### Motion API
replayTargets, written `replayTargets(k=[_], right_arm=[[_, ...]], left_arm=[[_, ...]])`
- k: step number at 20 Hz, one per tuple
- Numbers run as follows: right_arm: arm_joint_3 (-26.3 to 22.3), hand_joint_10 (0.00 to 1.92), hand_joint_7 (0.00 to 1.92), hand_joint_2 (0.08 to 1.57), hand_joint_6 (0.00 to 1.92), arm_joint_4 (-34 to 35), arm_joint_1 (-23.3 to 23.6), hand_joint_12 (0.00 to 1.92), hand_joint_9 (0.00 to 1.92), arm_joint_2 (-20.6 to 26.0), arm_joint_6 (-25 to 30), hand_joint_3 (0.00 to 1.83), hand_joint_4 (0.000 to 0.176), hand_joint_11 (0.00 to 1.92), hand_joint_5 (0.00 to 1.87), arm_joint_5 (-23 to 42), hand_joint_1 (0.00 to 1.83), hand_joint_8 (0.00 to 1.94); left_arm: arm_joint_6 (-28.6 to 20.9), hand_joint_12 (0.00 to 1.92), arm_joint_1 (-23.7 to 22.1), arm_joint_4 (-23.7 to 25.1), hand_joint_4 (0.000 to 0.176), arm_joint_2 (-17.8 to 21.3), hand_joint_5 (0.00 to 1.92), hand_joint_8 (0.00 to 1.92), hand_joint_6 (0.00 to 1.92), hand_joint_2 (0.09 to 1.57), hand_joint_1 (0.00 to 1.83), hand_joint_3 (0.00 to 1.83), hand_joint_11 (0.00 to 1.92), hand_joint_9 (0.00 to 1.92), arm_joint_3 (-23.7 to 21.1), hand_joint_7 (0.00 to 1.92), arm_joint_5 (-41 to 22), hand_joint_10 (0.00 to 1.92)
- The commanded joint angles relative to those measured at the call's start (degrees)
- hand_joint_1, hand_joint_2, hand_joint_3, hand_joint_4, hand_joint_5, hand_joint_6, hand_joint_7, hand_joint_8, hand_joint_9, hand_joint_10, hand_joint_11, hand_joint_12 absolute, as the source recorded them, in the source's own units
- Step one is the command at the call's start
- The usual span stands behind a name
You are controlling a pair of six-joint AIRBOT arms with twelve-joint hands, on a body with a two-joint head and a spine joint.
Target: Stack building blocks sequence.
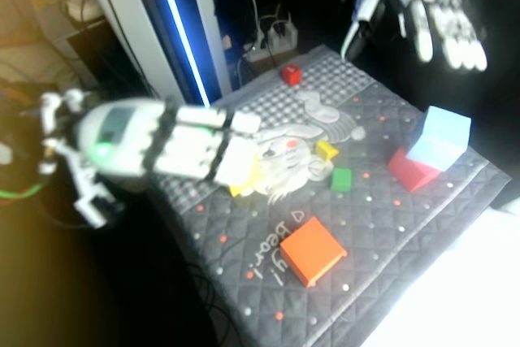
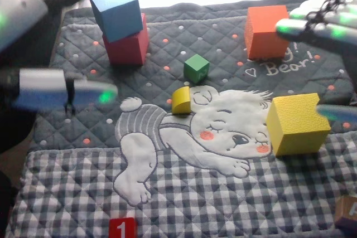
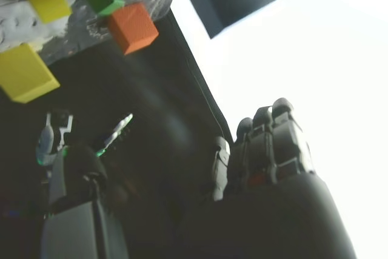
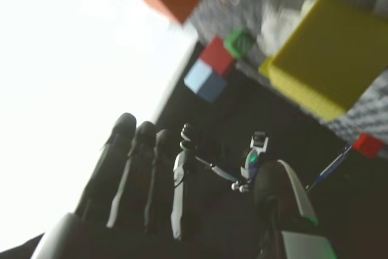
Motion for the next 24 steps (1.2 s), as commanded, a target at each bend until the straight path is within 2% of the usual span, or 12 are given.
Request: replayTargets(k=[1, 4, 5, 6, 7, 8, 13, 15, 19, 20, 22, 24], right_arm=[[0.5, 0.00, 0.23, 1.10, 0.00, 0.8, 1.2, 0.01, 0.24, -0.3, -0.1, 0.00, 0.120, 0.28, 0.15, 4.0, 0.67, 0.00], [1.0, 0.02, 0.15, 1.13, 0.00, -2.1, 2.7, 0.04, 0.13, -1.9, 0.2, 0.00, 0.138, 0.21, 0.09, -0.2, 0.48, 0.00], [1.1, 0.01, 0.12, 1.12, 0.01, -2.7, 2.8, 0.04, 0.11, -2.4, 0.5, 0.00, 0.131, 0.21, 0.10, -1.0, 0.48, 0.00], [1.4, 0.01, 0.14, 1.14, 0.01, -3.2, 2.8, 0.04, 0.15, -3.0, 1.0, 0.00, 0.084, 0.21, 0.14, -1.6, 0.52, 0.01], [1.7, 0.01, 0.14, 1.14, 0.01, -3.7, 2.8, 0.04, 0.15, -3.5, 1.8, 0.00, 0.084, 0.21, 0.14, -2.0, 0.52, 0.01], [2.1, 0.01, 0.14, 1.13, 0.00, -4.1, 2.8, 0.02, 0.13, -4.2, 2.8, 0.00, 0.118, 0.18, 0.12, -2.5, 0.39, 0.00], [3.6, 0.01, 0.11, 1.10, 0.00, -5.1, 2.8, 0.00, 0.12, -5.9, 4.0, 0.00, 0.130, 0.11, 0.07, -6.4, 0.36, 0.00], [4.3, 0.01, 0.15, 1.04, 0.00, -5.0, 2.8, 0.07, 0.19, -6.3, 4.0, 0.00, 0.166, 0.22, 0.07, -7.9, 0.46, 0.00], [5.2, 0.01, 0.17, 1.02, 0.00, -4.4, 2.8, 0.00, 0.18, -7.4, 4.0, 0.00, 0.148, 0.01, 0.04, -9.7, 0.57, 0.01], [5.4, 0.01, 0.21, 1.03, 0.00, -4.3, 2.8, 0.70, 0.29, -7.6, 4.0, 0.00, 0.138, 0.00, 0.06, -10.1, 0.62, 0.01], [5.7, 0.03, 0.27, 1.03, 0.00, -4.2, 2.8, 0.95, 0.41, -7.8, 4.1, 0.00, 0.118, 0.15, 0.09, -10.7, 0.67, 0.01], [5.7, 0.26, 0.64, 1.05, 0.01, -4.2, 2.8, 1.27, 0.88, -7.8, 4.1, 0.00, 0.047, 0.53, 0.35, -10.9, 0.96, 0.04]], left_arm=[[-0.6, 0.00, 1.0, -1.6, 0.158, 0.3, 0.04, 0.02, 0.01, 0.90, 0.70, 0.01, 0.00, 0.00, -0.3, 0.04, -9.7, 0.00], [-5.5, 0.05, 7.9, -5.0, 0.124, 0.2, 0.10, 0.01, 0.01, 0.89, 0.71, 0.00, 0.07, 0.06, -0.4, 0.11, -13.9, 0.02], [-5.7, 0.05, 9.1, -6.0, 0.135, 0.0, 0.10, 0.01, 0.01, 0.89, 0.68, 0.00, 0.07, 0.06, -0.5, 0.10, -14.5, 0.01], [-5.7, 0.22, 10.1, -7.0, 0.134, -0.2, 0.10, 0.00, 0.00, 0.89, 0.69, 0.00, 0.01, 0.09, -0.6, 0.12, -14.8, 0.00], [-5.8, 0.22, 10.7, -7.8, 0.134, -0.5, 0.10, 0.00, 0.00, 0.89, 0.69, 0.00, 0.01, 0.09, -0.6, 0.12, -15.0, 0.00], [-5.8, 0.30, 11.3, -8.5, 0.147, -0.8, 0.10, 0.00, 0.00, 0.89, 0.68, 0.00, 0.00, 0.09, -0.6, 0.12, -15.0, 0.00], [-6.8, 0.47, 13.4, -10.6, 0.119, -1.6, 0.12, 0.00, 0.00, 0.92, 0.73, 0.00, 0.00, 0.09, -0.3, 0.14, -15.2, 0.00], [-7.1, 0.38, 13.4, -10.7, 0.117, -1.8, 0.11, 0.00, 0.00, 0.92, 0.74, 0.00, 0.00, 0.08, -0.1, 0.11, -15.2, 0.01], [-7.9, 0.57, 13.8, -10.7, 0.099, -2.0, 0.13, 0.00, 0.00, 0.93, 0.73, 0.00, 0.00, 0.10, 0.0, 0.13, -15.7, 0.00], [-8.1, 0.60, 13.8, -10.7, 0.082, -2.0, 0.14, 0.00, 0.00, 0.94, 0.72, 0.00, 0.00, 0.12, 0.0, 0.15, -15.9, 0.01], [-8.1, 0.61, 13.9, -10.7, 0.092, -2.1, 0.14, 0.00, 0.00, 0.94, 0.70, 0.00, 0.00, 0.12, 0.0, 0.15, -16.0, 0.01], [-8.2, 0.61, 13.9, -10.7, 0.092, -2.2, 0.15, 0.00, 0.00, 0.94, 0.73, 0.00, 0.00, 0.13, 0.0, 0.16, -16.0, 0.00]])
